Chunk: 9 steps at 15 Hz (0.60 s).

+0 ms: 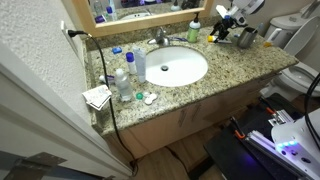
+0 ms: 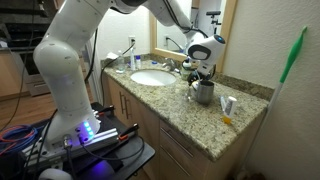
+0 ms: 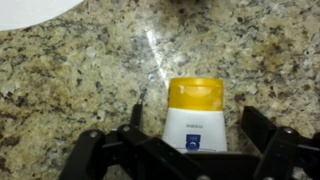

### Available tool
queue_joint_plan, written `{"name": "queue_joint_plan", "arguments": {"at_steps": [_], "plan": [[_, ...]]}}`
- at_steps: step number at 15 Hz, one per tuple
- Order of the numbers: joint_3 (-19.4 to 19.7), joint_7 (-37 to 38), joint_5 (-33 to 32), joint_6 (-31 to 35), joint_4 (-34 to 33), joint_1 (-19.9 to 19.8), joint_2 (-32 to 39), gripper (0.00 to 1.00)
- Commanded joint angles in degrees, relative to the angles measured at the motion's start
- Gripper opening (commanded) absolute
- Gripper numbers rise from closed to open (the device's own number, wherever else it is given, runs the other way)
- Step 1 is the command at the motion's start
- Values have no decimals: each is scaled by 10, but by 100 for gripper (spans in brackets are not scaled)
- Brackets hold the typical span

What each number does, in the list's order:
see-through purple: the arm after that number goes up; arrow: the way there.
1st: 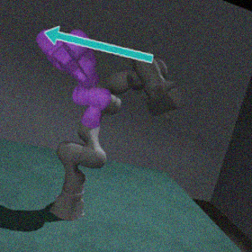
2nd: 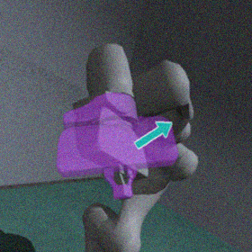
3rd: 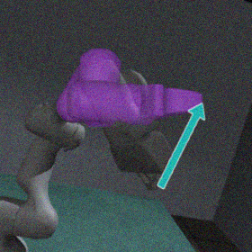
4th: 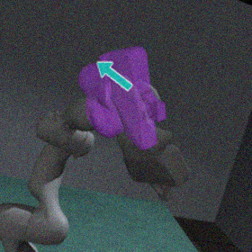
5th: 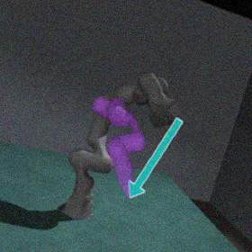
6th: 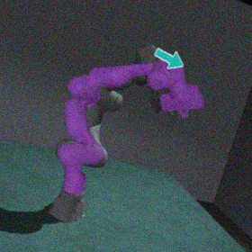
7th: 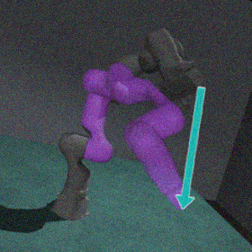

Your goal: Move the white and yellow tube and put the tube upright on the right side of the counter

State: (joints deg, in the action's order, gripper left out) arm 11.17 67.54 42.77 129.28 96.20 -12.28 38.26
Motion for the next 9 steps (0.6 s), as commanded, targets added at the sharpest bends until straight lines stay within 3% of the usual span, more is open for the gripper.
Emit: {"name": "queue_joint_plan", "arguments": {"at_steps": [1, 8, 9], "plan": [[-4, 10, -10, 5, -15, -2, 14, 74], [-5, 9, -15, 7, -20, -1, 13, 25], [-5, 8, -16, 7, -20, -1, 13, 24]]}}
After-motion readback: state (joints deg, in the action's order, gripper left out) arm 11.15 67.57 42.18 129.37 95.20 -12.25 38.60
